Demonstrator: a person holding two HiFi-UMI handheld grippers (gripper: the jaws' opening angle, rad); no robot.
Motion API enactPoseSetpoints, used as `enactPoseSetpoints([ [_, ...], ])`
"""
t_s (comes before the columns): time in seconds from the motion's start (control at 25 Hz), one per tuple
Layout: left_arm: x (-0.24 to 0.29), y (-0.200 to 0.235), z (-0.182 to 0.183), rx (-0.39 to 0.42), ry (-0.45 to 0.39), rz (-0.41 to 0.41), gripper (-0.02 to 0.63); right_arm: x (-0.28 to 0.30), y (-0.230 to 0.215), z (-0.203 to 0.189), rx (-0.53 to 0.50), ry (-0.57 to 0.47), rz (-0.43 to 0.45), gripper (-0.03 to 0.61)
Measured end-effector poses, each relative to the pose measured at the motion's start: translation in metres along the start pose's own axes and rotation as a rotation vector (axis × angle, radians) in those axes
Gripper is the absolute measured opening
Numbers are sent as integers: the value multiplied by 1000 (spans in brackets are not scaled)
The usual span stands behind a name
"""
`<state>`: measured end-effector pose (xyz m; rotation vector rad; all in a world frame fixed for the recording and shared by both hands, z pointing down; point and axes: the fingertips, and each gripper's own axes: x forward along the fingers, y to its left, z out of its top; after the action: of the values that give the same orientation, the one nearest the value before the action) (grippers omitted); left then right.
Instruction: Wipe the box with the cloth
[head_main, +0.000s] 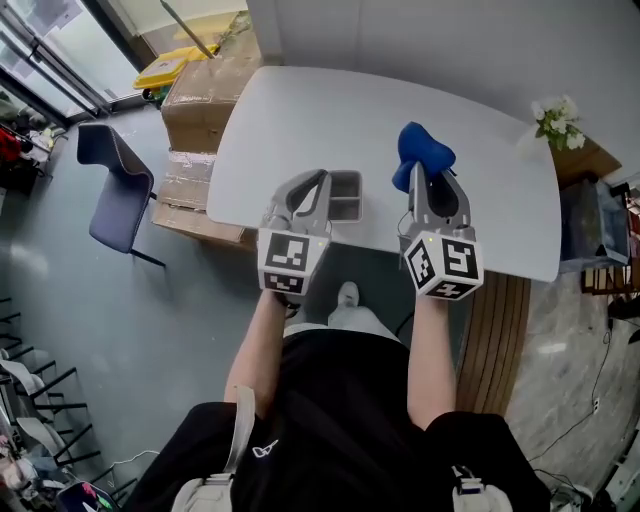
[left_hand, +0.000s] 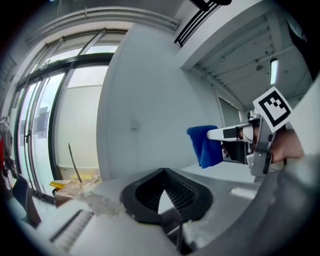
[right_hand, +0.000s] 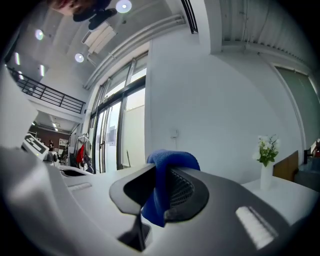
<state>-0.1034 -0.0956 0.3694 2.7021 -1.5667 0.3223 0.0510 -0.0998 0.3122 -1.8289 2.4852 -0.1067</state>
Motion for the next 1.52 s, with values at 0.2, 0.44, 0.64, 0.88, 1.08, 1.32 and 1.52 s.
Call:
enactPoseSetpoints([
  [0.2, 31, 0, -10, 37, 42, -14, 0, 32, -15, -11, 16, 10, 55, 54],
  [0.44, 48, -4, -22, 136, 122, -91, 3, 59, -10, -26, 40, 38, 106, 54],
  [0.64, 61, -12, -51, 223, 235, -176, 26, 68, -17, -38, 64, 57, 98, 54],
  [0.88, 66, -34, -95, 329, 416, -376, 29, 71, -30, -51, 97, 74, 68, 54],
  [1.08, 66, -52, -134, 432, 560, -505, 84, 66, -36, -67, 113, 98, 58, 54],
  [1.32, 72, -55, -171, 562, 688, -566, 103, 64, -45, -80, 129, 123, 40, 54],
  [1.52, 74, -56, -196, 619, 761, -606, 104, 67, -51, -87, 140, 134, 27, 54],
])
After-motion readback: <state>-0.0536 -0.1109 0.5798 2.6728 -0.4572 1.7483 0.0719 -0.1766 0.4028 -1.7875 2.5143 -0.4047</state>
